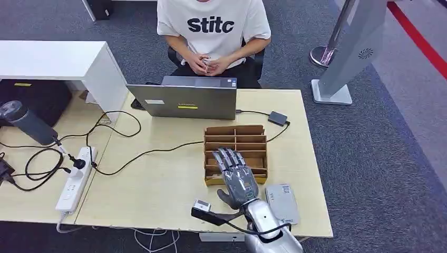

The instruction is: Pass the card to the sensor for recognition and then transmit it.

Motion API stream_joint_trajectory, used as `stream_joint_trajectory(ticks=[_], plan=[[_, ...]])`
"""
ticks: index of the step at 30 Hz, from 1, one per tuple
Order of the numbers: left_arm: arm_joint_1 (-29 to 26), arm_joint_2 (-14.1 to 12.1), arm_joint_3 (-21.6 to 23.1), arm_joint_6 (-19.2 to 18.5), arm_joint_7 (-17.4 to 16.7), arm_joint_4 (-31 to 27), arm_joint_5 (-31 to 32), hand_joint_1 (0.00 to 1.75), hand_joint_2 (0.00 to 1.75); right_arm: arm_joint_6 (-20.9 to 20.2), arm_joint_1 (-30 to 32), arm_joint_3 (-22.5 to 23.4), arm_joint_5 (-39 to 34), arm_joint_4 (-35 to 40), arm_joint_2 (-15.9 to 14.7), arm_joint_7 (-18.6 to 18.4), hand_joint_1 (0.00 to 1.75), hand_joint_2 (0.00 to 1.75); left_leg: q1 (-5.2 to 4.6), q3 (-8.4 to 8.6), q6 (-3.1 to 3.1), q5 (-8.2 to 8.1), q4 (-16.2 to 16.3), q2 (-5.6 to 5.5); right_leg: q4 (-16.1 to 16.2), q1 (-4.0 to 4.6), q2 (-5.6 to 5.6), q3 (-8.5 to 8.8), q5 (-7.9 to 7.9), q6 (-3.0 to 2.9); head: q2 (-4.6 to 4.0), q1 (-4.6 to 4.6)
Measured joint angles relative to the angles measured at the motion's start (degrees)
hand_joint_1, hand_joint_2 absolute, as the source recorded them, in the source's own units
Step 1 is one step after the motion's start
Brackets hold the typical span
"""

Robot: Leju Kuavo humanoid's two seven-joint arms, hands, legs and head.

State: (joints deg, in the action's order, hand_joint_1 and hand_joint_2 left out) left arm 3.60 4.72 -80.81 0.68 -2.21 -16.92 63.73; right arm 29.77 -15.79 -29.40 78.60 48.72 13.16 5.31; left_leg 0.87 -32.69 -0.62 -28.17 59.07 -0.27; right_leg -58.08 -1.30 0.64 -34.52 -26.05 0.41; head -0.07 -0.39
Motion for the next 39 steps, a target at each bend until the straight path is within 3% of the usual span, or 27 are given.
stream_joint_trajectory(ticks=[7,20,27,31,39], plan=[[0.0,0.0,0.0,-0.1,0.0,0.0,0.1,0.00,1.75,0.1,-0.2,0.8,0.0,-1.2,0.1,0.0,1.69,1.75,0.00,0.00,0.00,0.00,0.0,0.00,0.0,0.00,0.00,0.00,0.00,0.00,-0.02,0.02],[0.1,0.0,0.0,-0.1,0.0,0.0,0.1,0.00,1.75,0.8,-0.8,2.2,0.0,-3.0,0.6,0.5,1.75,1.75,0.00,0.00,0.00,0.00,0.0,0.00,0.0,0.00,0.00,0.00,0.00,0.00,0.00,0.00],[0.1,-0.1,0.1,-0.3,0.0,0.0,0.6,0.00,1.75,3.2,-1.9,2.6,1.5,-2.5,0.6,0.4,1.75,1.75,0.00,0.00,0.00,0.00,0.0,0.00,0.0,0.00,0.00,0.00,0.01,0.00,0.00,0.00],[0.1,-0.4,0.2,-0.6,0.0,0.0,1.1,0.00,1.75,4.1,-2.8,4.0,2.5,0.3,0.6,0.4,1.75,1.75,0.00,0.01,-0.03,0.03,0.0,0.00,0.0,0.00,0.00,0.00,0.01,0.00,0.00,0.02],[0.1,-0.6,0.3,-0.7,0.0,0.0,1.4,0.00,1.75,1.7,-3.4,6.2,0.6,15.6,0.4,2.8,1.75,1.75,0.00,0.01,-0.03,0.03,0.0,0.00,0.0,0.00,0.01,0.00,0.02,0.00,0.00,0.02]])
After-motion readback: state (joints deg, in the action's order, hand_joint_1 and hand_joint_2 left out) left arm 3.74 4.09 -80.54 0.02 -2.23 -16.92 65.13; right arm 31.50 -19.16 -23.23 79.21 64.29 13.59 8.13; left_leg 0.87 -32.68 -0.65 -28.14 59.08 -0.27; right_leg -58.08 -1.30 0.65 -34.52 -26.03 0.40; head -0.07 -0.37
